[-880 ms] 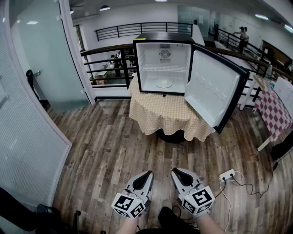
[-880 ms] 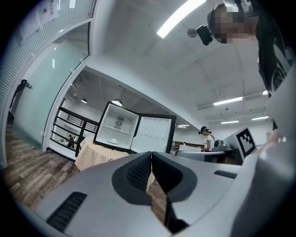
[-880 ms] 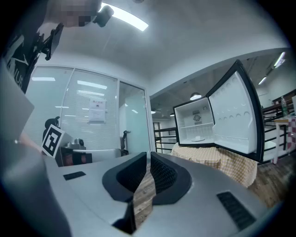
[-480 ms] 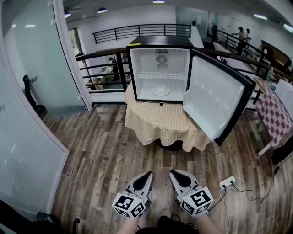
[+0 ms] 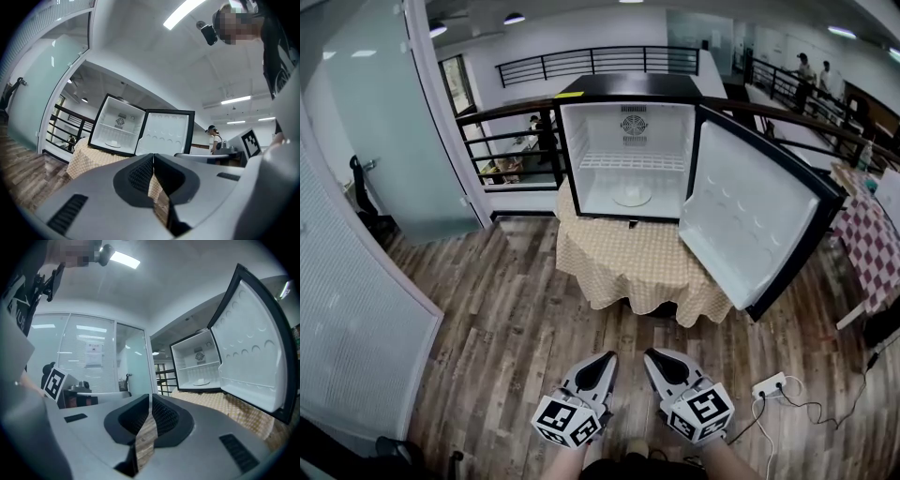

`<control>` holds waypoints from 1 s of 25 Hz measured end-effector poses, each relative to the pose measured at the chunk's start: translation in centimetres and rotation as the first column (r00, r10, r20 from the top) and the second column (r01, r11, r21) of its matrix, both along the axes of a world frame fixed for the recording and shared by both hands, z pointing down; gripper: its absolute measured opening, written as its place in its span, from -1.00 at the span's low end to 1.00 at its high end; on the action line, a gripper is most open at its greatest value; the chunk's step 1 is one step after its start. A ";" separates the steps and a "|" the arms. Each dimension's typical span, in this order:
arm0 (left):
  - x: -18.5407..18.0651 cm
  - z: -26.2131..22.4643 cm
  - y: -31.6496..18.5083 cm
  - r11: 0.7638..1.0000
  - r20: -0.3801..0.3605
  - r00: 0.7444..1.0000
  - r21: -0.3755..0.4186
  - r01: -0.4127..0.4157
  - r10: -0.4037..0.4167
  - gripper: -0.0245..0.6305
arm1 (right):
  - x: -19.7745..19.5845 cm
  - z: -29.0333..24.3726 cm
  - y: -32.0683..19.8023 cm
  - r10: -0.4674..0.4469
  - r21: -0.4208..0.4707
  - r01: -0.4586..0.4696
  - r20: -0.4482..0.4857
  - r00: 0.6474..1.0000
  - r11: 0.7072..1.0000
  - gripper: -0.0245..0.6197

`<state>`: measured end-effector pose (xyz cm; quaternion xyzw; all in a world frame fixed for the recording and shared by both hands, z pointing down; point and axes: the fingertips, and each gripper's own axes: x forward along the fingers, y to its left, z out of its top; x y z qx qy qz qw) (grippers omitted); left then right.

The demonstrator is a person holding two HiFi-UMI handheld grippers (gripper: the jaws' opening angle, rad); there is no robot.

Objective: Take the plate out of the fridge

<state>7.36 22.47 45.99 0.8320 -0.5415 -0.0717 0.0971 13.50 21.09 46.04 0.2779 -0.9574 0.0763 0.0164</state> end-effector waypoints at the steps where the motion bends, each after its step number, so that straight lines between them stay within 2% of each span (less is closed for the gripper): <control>1: 0.0 0.1 -0.3 1.000 0.000 1.000 -0.002 0.003 -0.003 -0.90 | 0.0 0.0 -0.4 -0.001 -0.004 0.001 0.004 1.000 1.000 -0.79; 13: -0.6 0.8 -3.6 1.000 -0.003 1.000 -0.023 0.013 -0.013 -0.90 | -0.7 0.4 -3.8 -0.002 -0.036 0.003 0.020 1.000 0.999 -0.79; 19: -1.3 1.4 -7.6 0.999 -0.016 0.999 -0.031 -0.031 0.031 -0.90 | -1.5 1.2 -7.4 0.028 -0.053 -0.028 0.004 1.000 0.998 -0.79; 25: -2.3 0.6 -13.0 0.997 -0.034 0.997 -0.027 -0.076 0.075 -0.90 | -3.9 0.3 -11.5 0.009 -0.036 -0.009 -0.012 1.000 0.999 -0.79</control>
